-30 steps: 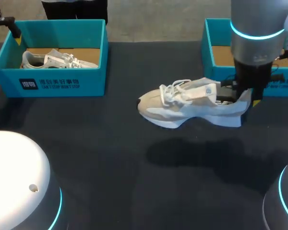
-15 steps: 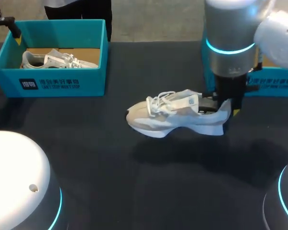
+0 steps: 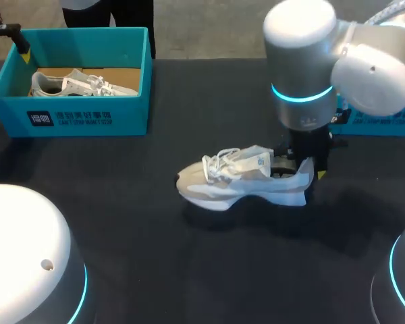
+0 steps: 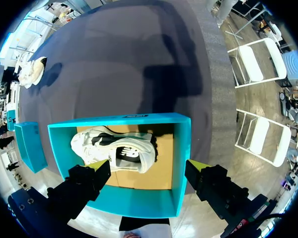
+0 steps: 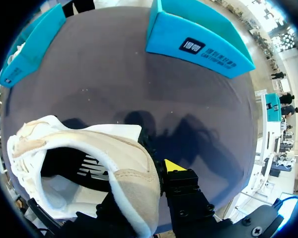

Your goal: Take the shoe out of the shoebox, open the shoe tongue, remove and reinsert the insole, then place the shoe into the shoebox

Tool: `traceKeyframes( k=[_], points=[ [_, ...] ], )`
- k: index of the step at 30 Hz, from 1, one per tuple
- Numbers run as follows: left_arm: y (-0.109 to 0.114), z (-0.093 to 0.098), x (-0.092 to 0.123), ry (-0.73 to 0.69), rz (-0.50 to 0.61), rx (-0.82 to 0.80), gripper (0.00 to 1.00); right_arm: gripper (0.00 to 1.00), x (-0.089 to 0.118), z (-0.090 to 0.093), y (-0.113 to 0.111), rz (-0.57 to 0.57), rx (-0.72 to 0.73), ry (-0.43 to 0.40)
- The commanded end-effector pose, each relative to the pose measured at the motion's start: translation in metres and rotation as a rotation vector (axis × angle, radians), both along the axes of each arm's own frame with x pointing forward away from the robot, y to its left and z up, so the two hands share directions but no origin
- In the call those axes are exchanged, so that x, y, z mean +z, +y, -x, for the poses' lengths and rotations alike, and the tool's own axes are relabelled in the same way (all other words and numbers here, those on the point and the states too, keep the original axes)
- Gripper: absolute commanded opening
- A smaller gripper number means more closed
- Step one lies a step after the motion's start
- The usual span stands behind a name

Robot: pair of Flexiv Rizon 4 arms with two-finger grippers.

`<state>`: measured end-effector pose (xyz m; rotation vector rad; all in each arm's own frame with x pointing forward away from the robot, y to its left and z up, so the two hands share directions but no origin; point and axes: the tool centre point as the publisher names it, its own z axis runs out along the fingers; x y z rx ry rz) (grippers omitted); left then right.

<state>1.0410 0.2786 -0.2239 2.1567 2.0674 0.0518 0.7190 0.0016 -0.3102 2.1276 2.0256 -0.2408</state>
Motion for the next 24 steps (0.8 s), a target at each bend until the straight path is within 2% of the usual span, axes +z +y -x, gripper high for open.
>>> traceKeyframes(
  k=[1, 4, 24],
  points=[
    [0.0, 0.001, 0.0, -0.003, -0.002, 0.0, 1.0, 0.0, -0.015, -0.002, 0.006, 0.004, 0.004, 0.007],
    [0.0, 0.001, 0.0, -0.003, -0.002, 0.0, 1.0, 0.0, -0.027, -0.002, 0.005, -0.005, 0.006, 0.012],
    [0.0, 0.001, 0.0, -0.003, -0.002, 0.0, 1.0, 0.0, -0.061, -0.001, 0.018, -0.001, 0.013, 0.017]
  ],
)
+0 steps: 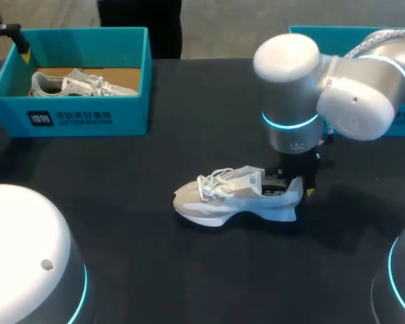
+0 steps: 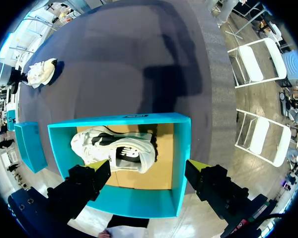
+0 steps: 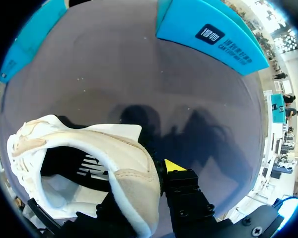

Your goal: Take the shoe out of the shoebox, open the shoe tongue, remove and reinsert the insole, then place the shoe into the shoebox

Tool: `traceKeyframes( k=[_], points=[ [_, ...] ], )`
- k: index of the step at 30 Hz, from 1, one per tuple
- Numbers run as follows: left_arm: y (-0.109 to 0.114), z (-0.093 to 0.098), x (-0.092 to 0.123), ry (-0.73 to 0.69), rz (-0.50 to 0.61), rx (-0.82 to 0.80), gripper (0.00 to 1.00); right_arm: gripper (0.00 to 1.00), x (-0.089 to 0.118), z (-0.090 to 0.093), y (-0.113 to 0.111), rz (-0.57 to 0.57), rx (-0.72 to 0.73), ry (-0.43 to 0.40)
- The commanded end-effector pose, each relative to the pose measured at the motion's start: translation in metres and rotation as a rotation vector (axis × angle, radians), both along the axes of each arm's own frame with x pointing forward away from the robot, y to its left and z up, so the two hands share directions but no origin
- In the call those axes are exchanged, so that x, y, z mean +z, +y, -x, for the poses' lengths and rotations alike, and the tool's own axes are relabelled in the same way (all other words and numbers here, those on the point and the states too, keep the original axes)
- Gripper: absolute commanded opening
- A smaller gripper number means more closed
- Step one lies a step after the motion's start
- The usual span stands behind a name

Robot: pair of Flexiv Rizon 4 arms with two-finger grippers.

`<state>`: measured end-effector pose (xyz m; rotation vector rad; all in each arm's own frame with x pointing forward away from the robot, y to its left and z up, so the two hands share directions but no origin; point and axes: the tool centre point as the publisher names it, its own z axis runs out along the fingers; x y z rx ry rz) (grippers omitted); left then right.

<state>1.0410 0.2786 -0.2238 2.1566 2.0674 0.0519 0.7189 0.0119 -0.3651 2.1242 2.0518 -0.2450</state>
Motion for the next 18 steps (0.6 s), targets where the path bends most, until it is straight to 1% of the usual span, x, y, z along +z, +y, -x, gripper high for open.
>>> traceKeyframes(
  k=[1, 8, 18],
  points=[
    [0.0, 0.001, 0.0, -0.003, -0.002, 0.0, 1.0, 0.0, -0.007, 0.0, 0.008, 0.01, 0.001, 0.004],
    [0.0, 0.001, 0.0, -0.003, -0.002, 0.0, 1.0, 0.0, -0.015, 0.004, 0.014, 0.002, 0.001, 0.006],
    [0.0, 0.001, 0.0, -0.003, -0.002, 0.0, 1.0, 0.0, -0.023, 0.015, 0.015, -0.012, -0.003, 0.01]
  ],
)
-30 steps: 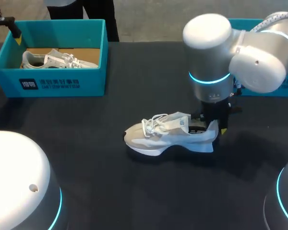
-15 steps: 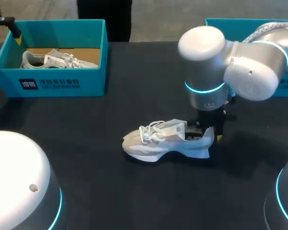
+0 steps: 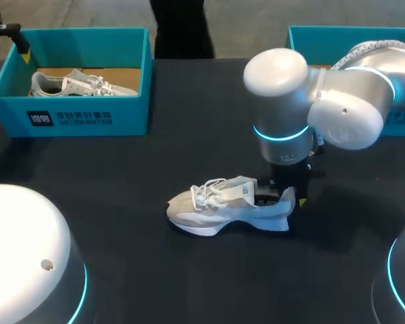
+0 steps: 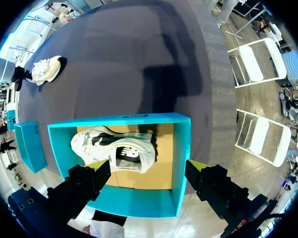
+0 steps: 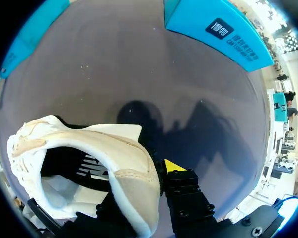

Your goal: Take the shoe out of the shoebox, open the shoe tongue, remove and reinsert the insole, then place the shoe into the shoebox

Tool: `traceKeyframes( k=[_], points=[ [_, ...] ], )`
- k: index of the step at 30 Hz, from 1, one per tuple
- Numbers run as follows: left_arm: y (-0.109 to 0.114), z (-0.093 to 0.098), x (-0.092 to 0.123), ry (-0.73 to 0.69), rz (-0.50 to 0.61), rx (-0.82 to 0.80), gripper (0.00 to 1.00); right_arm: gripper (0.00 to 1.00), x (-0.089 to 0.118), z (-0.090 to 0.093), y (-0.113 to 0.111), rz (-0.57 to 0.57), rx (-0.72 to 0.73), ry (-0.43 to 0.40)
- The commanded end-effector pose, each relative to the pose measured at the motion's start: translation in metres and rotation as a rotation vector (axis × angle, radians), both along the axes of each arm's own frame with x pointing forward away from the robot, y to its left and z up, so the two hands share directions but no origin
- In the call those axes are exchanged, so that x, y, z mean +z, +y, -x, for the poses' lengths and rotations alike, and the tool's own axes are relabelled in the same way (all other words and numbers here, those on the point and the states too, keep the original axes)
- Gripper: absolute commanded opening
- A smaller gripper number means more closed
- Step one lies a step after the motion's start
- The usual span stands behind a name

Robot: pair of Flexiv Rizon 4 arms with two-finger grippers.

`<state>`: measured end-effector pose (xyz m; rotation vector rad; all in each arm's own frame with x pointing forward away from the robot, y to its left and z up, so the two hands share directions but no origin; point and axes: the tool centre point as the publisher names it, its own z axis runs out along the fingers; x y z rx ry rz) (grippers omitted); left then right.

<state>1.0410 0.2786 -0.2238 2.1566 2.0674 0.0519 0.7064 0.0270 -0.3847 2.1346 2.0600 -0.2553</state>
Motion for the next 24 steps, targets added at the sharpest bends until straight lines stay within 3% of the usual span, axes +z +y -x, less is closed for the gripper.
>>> traceKeyframes(
  k=[1, 15, 16, 17, 18, 23, 24],
  points=[
    [0.0, 0.001, 0.0, -0.003, -0.002, 0.0, 1.0, 0.0, -0.005, 0.003, 0.0, -0.006, -0.001, -0.003],
    [0.0, 0.001, 0.0, -0.003, -0.002, 0.0, 1.0, 0.0, -0.012, 0.007, 0.002, -0.034, 0.003, -0.012],
    [0.0, 0.001, 0.0, -0.003, -0.002, 0.0, 1.0, 0.1, -0.012, 0.008, 0.001, -0.035, 0.002, -0.013],
    [0.0, 0.001, 0.0, -0.003, -0.002, 0.0, 1.0, 0.45, -0.01, 0.009, 0.001, -0.038, 0.001, -0.015],
    [0.0, 0.001, 0.0, -0.003, -0.002, 0.0, 1.0, 1.0, -0.008, 0.009, 0.0, -0.039, -0.001, -0.017],
    [0.0, 0.001, 0.0, -0.003, -0.002, 0.0, 1.0, 1.0, 0.002, 0.012, -0.004, -0.045, -0.012, -0.027],
    [0.0, 0.001, 0.0, -0.003, -0.002, 0.0, 1.0, 1.0, 0.012, 0.013, -0.007, -0.054, -0.018, -0.031]
  ],
)
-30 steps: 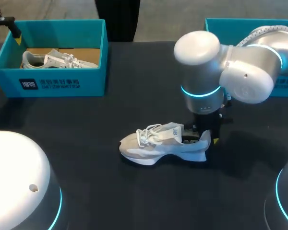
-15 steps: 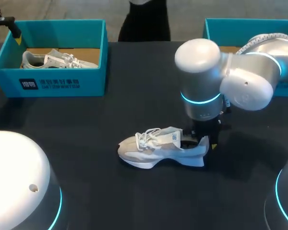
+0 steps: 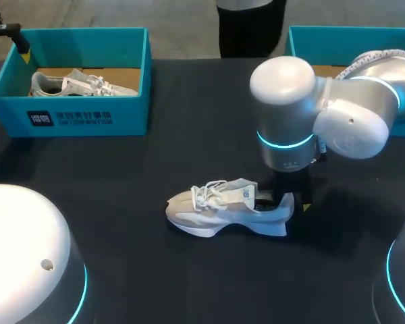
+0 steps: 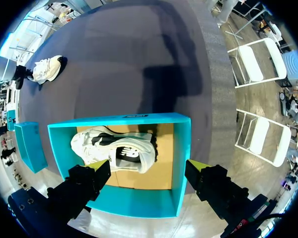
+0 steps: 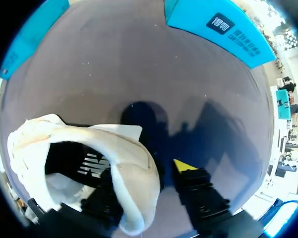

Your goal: Take the shoe out of the shoebox, open the shoe tongue, remove and reinsert the insole, then place the shoe into the shoebox

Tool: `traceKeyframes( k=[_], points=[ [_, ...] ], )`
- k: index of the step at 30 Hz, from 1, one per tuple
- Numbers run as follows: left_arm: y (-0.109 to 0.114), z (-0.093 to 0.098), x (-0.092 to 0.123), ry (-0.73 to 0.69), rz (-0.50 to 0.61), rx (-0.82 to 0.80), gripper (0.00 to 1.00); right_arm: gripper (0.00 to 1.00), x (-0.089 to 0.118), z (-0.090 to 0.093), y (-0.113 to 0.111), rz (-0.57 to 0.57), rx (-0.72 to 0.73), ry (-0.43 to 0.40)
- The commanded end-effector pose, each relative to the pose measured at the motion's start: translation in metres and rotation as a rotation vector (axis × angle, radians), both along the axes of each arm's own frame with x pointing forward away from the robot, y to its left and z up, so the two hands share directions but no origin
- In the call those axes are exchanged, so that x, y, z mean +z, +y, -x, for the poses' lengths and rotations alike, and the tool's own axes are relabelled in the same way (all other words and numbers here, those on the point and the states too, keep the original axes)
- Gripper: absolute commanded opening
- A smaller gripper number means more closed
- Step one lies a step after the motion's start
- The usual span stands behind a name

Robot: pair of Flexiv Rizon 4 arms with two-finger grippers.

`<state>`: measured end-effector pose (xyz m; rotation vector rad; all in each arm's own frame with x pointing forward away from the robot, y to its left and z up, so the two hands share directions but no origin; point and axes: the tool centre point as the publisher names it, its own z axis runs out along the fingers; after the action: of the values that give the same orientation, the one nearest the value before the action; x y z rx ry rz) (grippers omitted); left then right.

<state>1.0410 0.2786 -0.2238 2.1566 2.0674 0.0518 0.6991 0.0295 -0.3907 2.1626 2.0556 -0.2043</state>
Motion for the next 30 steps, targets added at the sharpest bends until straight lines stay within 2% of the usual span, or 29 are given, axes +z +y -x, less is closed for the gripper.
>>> traceKeyframes(
  k=[1, 2, 3, 21, 27, 30],
  points=[
    [0.0, 0.001, 0.0, -0.003, -0.002, 0.0, 1.0, 1.0, 0.023, 0.006, -0.01, -0.022, -0.006, -0.015],
    [0.0, 0.001, 0.0, -0.003, -0.002, 0.0, 1.0, 1.0, 0.023, 0.006, -0.01, -0.022, -0.006, -0.015],
    [0.0, 0.001, 0.0, -0.003, -0.002, 0.0, 1.0, 1.0, 0.033, 0.007, -0.011, -0.034, -0.01, -0.024],
    [0.0, 0.001, 0.0, -0.003, -0.002, 0.0, 1.0, 1.0, 0.12, 0.015, -0.02, -0.158, -0.009, -0.036],
    [0.0, 0.001, 0.0, -0.003, -0.002, 0.0, 1.0, 1.0, 0.143, 0.019, -0.023, -0.191, 0.001, -0.032],
    [0.0, 0.001, 0.0, -0.003, -0.002, 0.0, 1.0, 1.0, 0.147, 0.02, -0.024, -0.209, 0.006, -0.032]
  ],
)
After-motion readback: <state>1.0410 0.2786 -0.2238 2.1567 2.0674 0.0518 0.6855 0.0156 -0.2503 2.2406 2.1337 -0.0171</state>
